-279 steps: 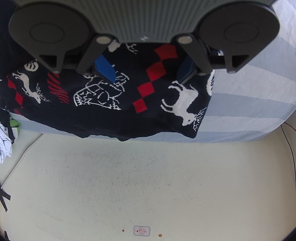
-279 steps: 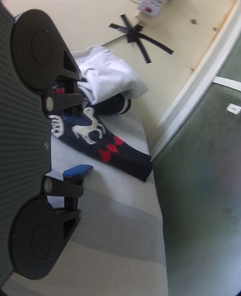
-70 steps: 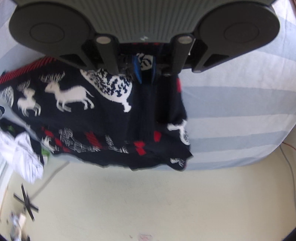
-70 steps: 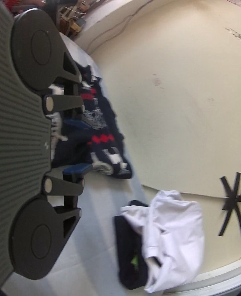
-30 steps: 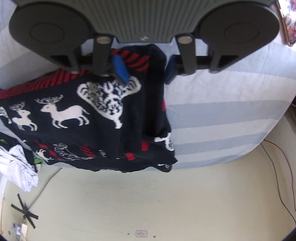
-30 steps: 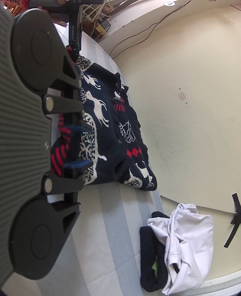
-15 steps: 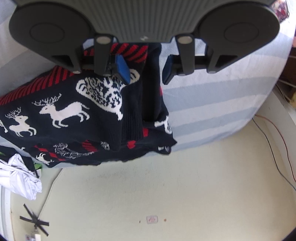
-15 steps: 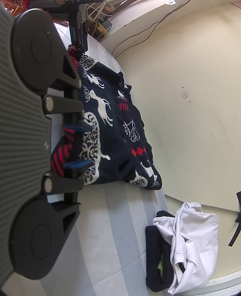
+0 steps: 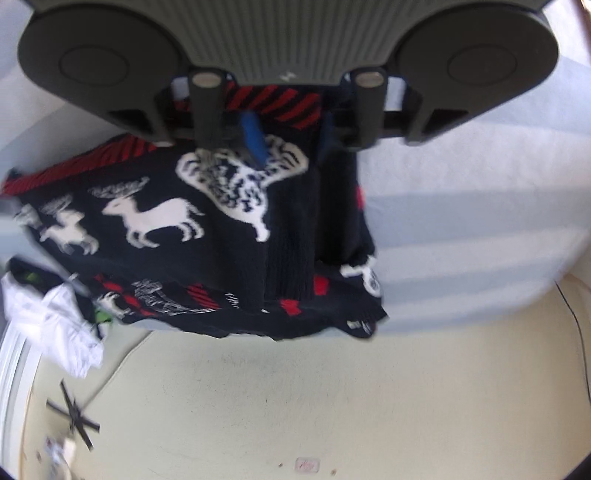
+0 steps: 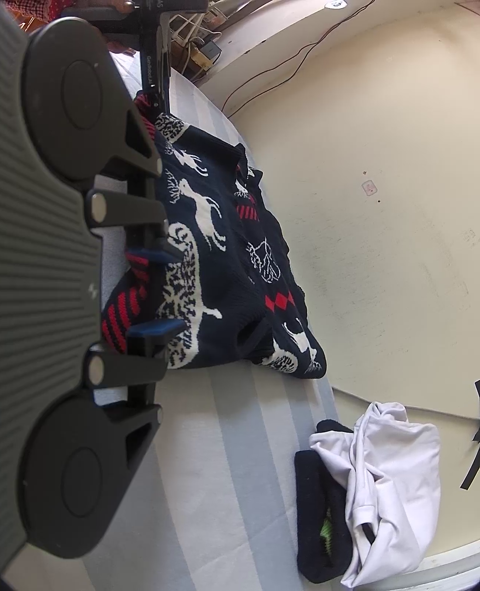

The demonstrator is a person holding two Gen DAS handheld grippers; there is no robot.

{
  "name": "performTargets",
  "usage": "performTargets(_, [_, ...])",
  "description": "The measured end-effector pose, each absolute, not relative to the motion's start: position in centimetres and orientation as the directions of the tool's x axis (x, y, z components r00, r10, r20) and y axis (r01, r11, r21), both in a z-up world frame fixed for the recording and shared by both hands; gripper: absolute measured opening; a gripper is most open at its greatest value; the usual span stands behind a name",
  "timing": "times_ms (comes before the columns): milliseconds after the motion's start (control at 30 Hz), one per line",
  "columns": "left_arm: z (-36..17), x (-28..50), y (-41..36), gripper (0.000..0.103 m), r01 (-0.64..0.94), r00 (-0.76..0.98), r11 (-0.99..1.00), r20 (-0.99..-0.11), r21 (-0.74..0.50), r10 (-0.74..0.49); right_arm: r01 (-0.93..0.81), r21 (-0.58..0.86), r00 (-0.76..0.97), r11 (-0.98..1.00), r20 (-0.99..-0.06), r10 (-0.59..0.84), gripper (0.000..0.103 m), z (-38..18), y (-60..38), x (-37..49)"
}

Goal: Fold small clothes

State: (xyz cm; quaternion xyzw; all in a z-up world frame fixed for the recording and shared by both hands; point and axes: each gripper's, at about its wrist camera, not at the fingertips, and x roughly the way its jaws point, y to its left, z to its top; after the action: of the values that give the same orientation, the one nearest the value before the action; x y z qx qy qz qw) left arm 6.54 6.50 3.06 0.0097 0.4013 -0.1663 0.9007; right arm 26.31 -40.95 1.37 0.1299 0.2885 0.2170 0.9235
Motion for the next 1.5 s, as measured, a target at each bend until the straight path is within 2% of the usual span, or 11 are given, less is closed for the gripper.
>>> performTargets(333, [4.6,2.8,13.8,0.01,0.147,0.671,0.912,-0.638,-0.383,-0.376,-0.324,0.371,0.74,0.87,-0.474,0.478,0.036,1.5,-41.4,26.2])
performTargets(500, [2.6,4.2,12.7,0.012,0.071,0.629,0.968,-0.742,-0.242,-0.232,-0.32,0.369,0.72,0.873,-0.504,0.477,0.036,0.9,-41.2,26.8])
performTargets(600, [3.5,3.8,13.1,0.033,0.091,0.631,0.96,-0.73,-0.265,-0.261,-0.334,0.352,0.732,0.875,-0.488,0.475,0.037,1.8,-41.7,25.9])
performTargets(733, [4.2,3.0,14.2,0.09,0.097,0.598,0.912,-0.709,-0.399,-0.374,-0.308,0.416,0.718,0.856,-0.488,0.496,0.046,2.8,-44.3,24.6])
performTargets(800, [3.7,3.0,14.6,0.092,0.115,0.545,0.845,-0.678,-0.523,-0.494,-0.283,0.495,0.684,0.822,-0.496,0.535,0.053,2.7,-45.9,24.3])
performTargets(1100, [1.8,5.4,13.7,0.082,0.006,0.53,0.741,-0.626,-0.671,-0.572,-0.076,0.791,0.548,0.607,-0.476,0.688,0.057,-1.2,-46.5,27.3])
performTargets(1200, [1.5,6.0,14.0,0.032,-0.065,0.551,0.767,-0.664,-0.639,-0.506,-0.013,0.838,0.596,0.545,-0.431,0.678,0.065,-1.2,-45.6,29.0])
performTargets(1233, [1.1,6.3,13.9,0.023,-0.079,0.553,0.77,-0.671,-0.633,-0.495,0.002,0.846,0.609,0.533,-0.423,0.67,0.065,-1.2,-45.2,29.5])
performTargets(1333, [0.6,6.5,14.7,0.02,-0.099,0.549,0.736,-0.654,-0.67,-0.521,-0.004,0.788,0.626,0.616,-0.478,0.616,0.049,-0.7,-43.5,31.1])
performTargets(1367, [0.7,6.3,14.7,0.02,-0.097,0.547,0.738,-0.655,-0.667,-0.521,-0.004,0.748,0.618,0.664,-0.52,0.59,0.026,-0.6,-42.8,31.6])
performTargets(1500, [2.3,4.3,14.3,0.018,-0.039,0.557,0.757,-0.643,-0.653,-0.526,-0.077,0.717,0.595,0.693,-0.525,0.609,0.018,-0.1,-41.8,30.9])
